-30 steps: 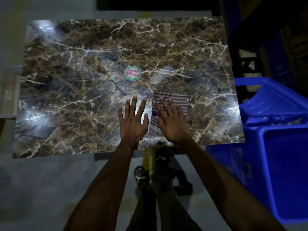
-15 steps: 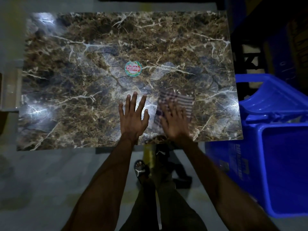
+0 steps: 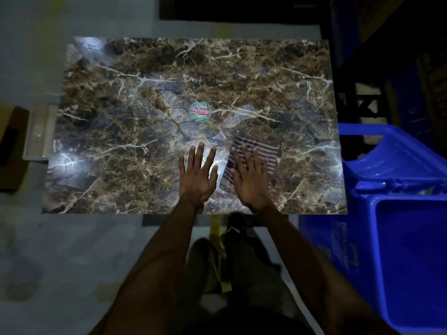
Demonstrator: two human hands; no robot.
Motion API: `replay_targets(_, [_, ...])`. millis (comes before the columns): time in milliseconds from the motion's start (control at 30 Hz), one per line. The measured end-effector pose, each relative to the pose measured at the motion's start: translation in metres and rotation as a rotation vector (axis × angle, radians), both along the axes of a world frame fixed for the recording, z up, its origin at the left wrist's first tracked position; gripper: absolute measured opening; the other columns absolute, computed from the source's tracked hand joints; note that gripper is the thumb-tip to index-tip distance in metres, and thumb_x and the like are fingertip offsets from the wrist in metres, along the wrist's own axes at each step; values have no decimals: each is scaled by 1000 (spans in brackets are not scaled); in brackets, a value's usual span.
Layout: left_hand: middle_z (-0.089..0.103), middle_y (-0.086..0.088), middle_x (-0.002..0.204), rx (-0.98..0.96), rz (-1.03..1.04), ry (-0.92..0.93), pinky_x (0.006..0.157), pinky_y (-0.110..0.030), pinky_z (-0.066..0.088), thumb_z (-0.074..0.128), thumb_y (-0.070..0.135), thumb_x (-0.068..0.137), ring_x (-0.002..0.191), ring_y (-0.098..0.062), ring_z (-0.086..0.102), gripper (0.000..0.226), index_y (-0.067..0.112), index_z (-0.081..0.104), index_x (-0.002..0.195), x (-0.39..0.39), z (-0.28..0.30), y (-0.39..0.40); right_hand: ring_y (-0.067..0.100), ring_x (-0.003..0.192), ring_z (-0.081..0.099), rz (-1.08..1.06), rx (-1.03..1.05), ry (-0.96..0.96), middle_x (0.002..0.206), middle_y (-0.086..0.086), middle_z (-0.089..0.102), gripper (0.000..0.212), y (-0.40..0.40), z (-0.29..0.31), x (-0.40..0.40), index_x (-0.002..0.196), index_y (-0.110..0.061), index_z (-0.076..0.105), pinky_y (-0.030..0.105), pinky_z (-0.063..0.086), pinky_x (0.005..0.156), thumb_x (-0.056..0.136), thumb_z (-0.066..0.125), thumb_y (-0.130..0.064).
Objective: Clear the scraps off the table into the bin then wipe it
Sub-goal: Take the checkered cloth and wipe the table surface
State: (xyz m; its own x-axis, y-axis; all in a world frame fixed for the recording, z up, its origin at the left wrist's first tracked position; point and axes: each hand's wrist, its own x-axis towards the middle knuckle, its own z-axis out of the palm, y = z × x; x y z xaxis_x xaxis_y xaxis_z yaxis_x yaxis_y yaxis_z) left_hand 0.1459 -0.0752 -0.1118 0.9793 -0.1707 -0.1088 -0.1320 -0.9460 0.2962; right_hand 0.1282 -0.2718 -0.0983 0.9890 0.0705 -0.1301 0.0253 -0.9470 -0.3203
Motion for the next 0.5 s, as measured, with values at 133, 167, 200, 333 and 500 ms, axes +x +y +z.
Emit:
replay_targets(133, [-2, 2, 174, -31, -6, 86, 125, -61, 3, 27, 50, 111, 161, -23, -5, 58, 43, 5, 164, 4, 8, 1, 26, 162, 1, 224, 18, 13, 175, 2, 8, 61, -2, -2, -40, 166, -35, 11, 55, 14, 127, 110, 32, -45])
replay_targets(167, [-1, 2, 174, -42, -6, 105, 125, -61, 2, 28, 51, 110, 161, -24, -5, 58, 43, 6, 164, 7, 10, 0, 26, 162, 1, 253, 10, 24, 175, 1, 9, 61, -9, -4, -48, 166, -35, 12, 55, 13, 127, 110, 33, -45])
replay_targets(200, [1, 1, 174, -56, -7, 121, 125, -62, 2, 30, 51, 110, 160, -25, -3, 59, 43, 8, 164, 9, 11, 1, 25, 162, 3, 278, -11, 46, 175, -1, 9, 61, -17, -4, -52, 166, -36, 13, 53, 11, 128, 109, 34, -45])
replay_targets(333, [13, -3, 173, -53, -18, 133, 123, -63, 2, 39, 52, 106, 158, -29, 9, 61, 42, 20, 162, 17, 7, 4, 22, 162, 4, 86, -35, 101, 175, -4, 7, 60, -34, 0, -20, 166, -38, 12, 45, 3, 128, 109, 27, -47])
replay_targets(500, [47, -4, 134, 43, -65, -53, 98, -50, 35, 45, 45, 102, 117, -32, 46, 42, 31, 47, 141, 42, 16, 5, 25, 162, 3, -35, -17, -2, 175, 0, 10, 59, 9, -2, 66, 166, -34, 15, 50, 7, 127, 111, 26, -48])
